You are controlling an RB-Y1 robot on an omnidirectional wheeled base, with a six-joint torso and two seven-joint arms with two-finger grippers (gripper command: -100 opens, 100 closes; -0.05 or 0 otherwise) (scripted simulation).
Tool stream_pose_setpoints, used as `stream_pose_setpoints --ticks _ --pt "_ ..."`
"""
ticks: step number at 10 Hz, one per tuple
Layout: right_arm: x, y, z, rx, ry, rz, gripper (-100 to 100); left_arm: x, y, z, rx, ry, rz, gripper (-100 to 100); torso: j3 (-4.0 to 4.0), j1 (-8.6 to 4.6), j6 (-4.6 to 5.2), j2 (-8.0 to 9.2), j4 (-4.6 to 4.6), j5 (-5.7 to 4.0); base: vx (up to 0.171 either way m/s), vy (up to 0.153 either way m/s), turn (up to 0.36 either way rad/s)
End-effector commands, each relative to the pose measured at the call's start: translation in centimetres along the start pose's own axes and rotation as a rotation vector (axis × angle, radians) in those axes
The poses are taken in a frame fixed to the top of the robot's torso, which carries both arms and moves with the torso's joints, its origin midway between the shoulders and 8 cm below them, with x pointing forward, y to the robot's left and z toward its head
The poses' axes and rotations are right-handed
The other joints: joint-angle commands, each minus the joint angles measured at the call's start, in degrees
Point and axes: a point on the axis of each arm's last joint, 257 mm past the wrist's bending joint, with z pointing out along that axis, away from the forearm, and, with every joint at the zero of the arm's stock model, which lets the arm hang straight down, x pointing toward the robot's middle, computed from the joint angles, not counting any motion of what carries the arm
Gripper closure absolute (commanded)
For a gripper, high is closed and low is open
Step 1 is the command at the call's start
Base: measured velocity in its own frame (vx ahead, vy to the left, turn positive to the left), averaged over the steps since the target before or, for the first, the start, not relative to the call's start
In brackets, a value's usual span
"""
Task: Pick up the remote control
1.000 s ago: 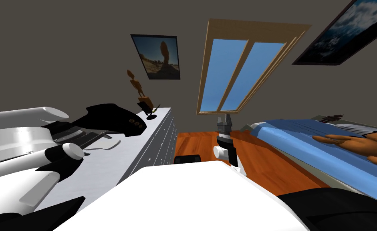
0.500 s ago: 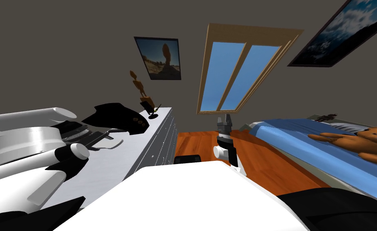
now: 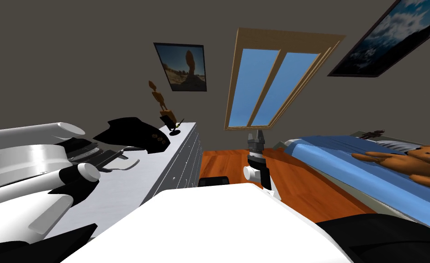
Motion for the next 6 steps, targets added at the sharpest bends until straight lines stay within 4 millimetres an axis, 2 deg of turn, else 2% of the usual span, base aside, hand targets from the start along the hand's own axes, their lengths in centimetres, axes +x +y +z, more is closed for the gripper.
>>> stream_pose_setpoints --ticks 1,4,5,6 --pt "0.0 0.0 0.0 0.0 0.0 0.0 0 -0.7 0.66 -0.66 -0.005 -0.002 0.004 100 0.0 0.0 0.0 0.0 0.0 0.0 0.079 -0.053 0.034" --pt "0.0 0.0 0.0 0.0 0.0 0.0 0 -1.64 1.65 -1.57 -0.009 -0.001 0.009 100 -0.11 -0.21 0.08 -0.19 -0.04 -0.09 0.071 -0.053 0.009" --pt "0.0 0.0 0.0 0.0 0.0 0.0 0 -1.44 1.44 -1.52 -0.008 -0.002 0.006 100 -0.1 -0.19 0.11 -0.15 -0.04 -0.08 0.02 -0.018 0.004" --pt "0.0 0.0 0.0 0.0 0.0 0.0 0 -1.47 1.46 -1.56 -0.008 -0.002 0.007 0 -0.04 -0.11 0.11 -0.05 -0.02 -0.05 0.0 0.0 0.0"
